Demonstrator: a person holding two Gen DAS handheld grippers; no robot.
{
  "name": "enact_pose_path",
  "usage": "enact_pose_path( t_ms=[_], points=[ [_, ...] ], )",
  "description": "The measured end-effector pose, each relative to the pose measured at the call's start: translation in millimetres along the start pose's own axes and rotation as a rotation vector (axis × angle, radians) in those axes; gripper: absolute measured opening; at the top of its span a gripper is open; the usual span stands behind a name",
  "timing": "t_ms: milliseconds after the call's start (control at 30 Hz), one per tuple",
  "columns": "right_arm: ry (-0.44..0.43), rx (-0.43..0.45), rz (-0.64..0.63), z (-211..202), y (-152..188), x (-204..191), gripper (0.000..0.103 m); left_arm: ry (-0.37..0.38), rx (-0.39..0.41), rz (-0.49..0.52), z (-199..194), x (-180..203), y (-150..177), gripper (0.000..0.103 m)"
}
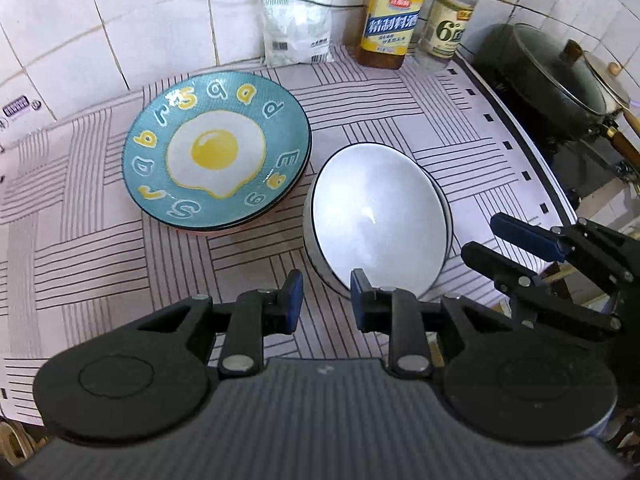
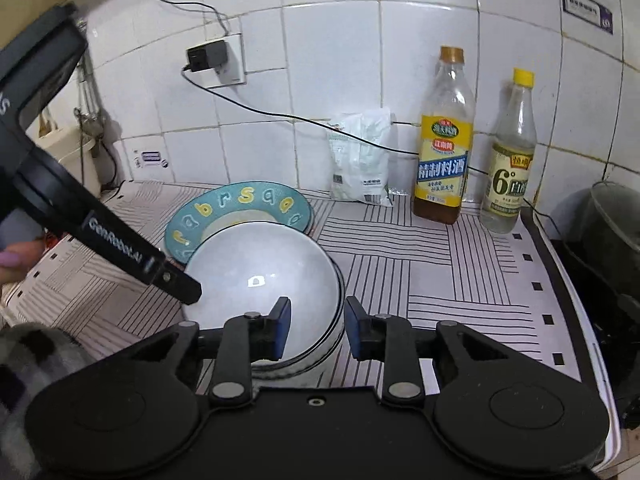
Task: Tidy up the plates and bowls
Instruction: 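Lift the nested bowls with both grippers and carry them over the plate stack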
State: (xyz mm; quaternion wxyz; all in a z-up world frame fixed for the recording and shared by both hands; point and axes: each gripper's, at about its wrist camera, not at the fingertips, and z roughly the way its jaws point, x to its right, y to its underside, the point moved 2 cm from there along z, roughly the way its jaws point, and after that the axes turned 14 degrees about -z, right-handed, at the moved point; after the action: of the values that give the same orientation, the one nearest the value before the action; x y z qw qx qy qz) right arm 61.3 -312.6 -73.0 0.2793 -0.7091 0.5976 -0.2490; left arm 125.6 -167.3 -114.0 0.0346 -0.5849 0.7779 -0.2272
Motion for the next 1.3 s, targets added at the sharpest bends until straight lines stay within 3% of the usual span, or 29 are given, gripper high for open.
enact_pose_path(
  t_ms=[233, 533, 733, 833, 933, 1100, 1233, 1300],
  points=[
    [-0.007, 0.004, -0.008, -20.2, 1.3, -6.7, 0.037, 0.006, 0.01, 0.009, -23.7, -2.9, 18.4, 0.026],
    [-0.032, 0.012, -0.01, -34.4, 13.7, -22.2, 0.046, -0.004, -0.006, 0.036, -27.0, -6.2, 43.4, 0.029],
    [-0.051, 0.014, -0.017, -33.8, 25.6, -32.0, 0.052, 0.036, 0.011, -0.012, -25.9, -14.5, 51.3, 0.04],
    [-0.08, 0.067, -0.013, -35.4, 30.8, -36.1, 0.054, 0.068, 0.021, -0.06, -23.9, -18.7, 51.7, 0.041],
    [-0.105, 0.101, -0.018, -33.6, 35.5, -40.9, 0.067, 0.122, 0.045, -0.114, -21.2, -23.4, 47.7, 0.046],
    [-0.101, 0.099, 0.005, -18.3, 45.4, -39.3, 0.072, 0.179, 0.126, -0.166, -16.5, -25.0, 37.5, 0.049],
    [-0.065, 0.106, 0.028, -1.7, 54.4, -32.5, 0.089, 0.185, 0.142, -0.207, -0.8, -26.9, 24.9, 0.05],
    [-0.05, 0.105, 0.028, 9.6, 57.9, -29.3, 0.089, 0.182, 0.134, -0.235, 8.5, -30.7, 20.2, 0.052]
  ],
)
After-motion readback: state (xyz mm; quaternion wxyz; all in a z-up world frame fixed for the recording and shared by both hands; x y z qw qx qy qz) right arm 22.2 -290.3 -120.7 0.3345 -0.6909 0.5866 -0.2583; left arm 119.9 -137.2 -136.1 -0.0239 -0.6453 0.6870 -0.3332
